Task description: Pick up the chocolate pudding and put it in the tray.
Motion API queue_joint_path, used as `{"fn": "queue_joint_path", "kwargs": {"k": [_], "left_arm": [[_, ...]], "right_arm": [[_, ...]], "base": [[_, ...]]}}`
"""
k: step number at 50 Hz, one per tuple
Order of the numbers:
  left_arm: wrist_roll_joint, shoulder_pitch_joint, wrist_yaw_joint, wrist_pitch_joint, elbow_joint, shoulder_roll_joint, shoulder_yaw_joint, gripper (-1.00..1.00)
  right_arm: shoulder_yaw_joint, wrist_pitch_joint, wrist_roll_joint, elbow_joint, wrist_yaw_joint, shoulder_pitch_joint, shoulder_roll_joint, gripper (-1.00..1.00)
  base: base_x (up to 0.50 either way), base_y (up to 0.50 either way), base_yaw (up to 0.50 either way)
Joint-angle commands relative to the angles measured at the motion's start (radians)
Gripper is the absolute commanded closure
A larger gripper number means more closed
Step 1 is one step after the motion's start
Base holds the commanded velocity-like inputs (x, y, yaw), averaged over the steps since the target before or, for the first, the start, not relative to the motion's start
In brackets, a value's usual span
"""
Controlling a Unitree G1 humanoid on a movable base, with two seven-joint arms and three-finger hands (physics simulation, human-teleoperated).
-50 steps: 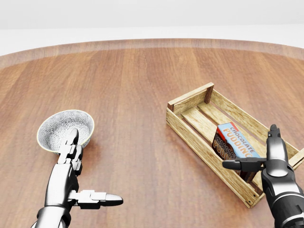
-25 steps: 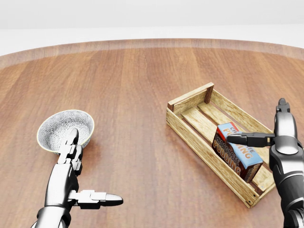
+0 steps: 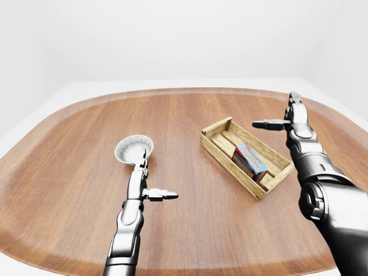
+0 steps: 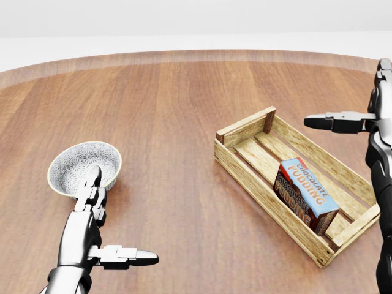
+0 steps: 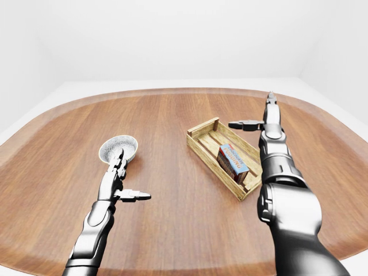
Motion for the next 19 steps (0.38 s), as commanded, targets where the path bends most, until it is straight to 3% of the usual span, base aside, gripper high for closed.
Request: {"fn": "queue_joint_path", "kwargs": {"k": [1,19], "left_arm": [[-0.014,-0.001,-0.009,-0.009,-0.002,0.000,0.003,-1.00],[-0.014,-0.004,-0.009,-0.010,0.004,0.001,0.004,-1.00]], "right_arm": [[0.008,0.000,0.029,-0.037,0.059,-0.103,-0.043,-1.00],[0.010,0.000,0.040,-0.097,0.135,-0.258,-0.120,-1.00]], "base": [[0.00,0.00,0.00],[0.00,0.00,0.00]]}}
